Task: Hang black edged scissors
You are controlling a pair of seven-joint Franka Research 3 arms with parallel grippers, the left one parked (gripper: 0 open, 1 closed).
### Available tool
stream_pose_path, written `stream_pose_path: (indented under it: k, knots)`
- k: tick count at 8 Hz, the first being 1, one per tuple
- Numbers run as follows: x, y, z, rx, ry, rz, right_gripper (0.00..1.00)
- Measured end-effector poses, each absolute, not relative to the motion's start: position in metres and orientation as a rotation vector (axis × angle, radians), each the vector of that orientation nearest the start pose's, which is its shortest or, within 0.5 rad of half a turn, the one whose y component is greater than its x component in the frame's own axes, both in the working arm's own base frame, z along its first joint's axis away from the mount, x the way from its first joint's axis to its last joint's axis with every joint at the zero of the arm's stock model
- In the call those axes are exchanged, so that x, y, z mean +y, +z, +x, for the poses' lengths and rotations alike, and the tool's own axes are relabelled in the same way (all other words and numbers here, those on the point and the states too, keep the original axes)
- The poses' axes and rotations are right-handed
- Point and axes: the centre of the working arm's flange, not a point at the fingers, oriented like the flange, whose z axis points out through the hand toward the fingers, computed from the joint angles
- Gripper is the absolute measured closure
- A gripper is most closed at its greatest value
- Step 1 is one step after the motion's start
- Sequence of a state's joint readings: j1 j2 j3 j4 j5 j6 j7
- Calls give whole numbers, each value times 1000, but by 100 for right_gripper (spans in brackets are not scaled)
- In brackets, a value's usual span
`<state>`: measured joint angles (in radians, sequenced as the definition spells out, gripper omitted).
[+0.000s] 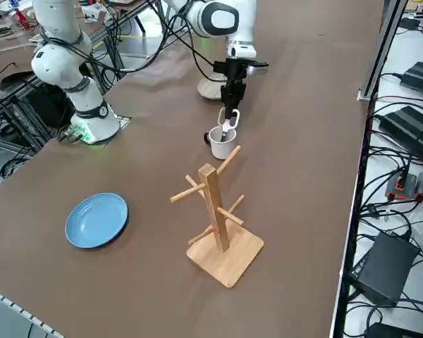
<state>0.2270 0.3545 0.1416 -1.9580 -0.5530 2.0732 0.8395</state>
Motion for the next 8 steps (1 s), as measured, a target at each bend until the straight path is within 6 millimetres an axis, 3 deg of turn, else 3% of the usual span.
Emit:
stream_pose_path:
  k: [4, 8]
  knots:
    - [180, 285, 563, 288, -47, -3608, 71]
    - [178, 300, 571, 328, -44, -3624, 79]
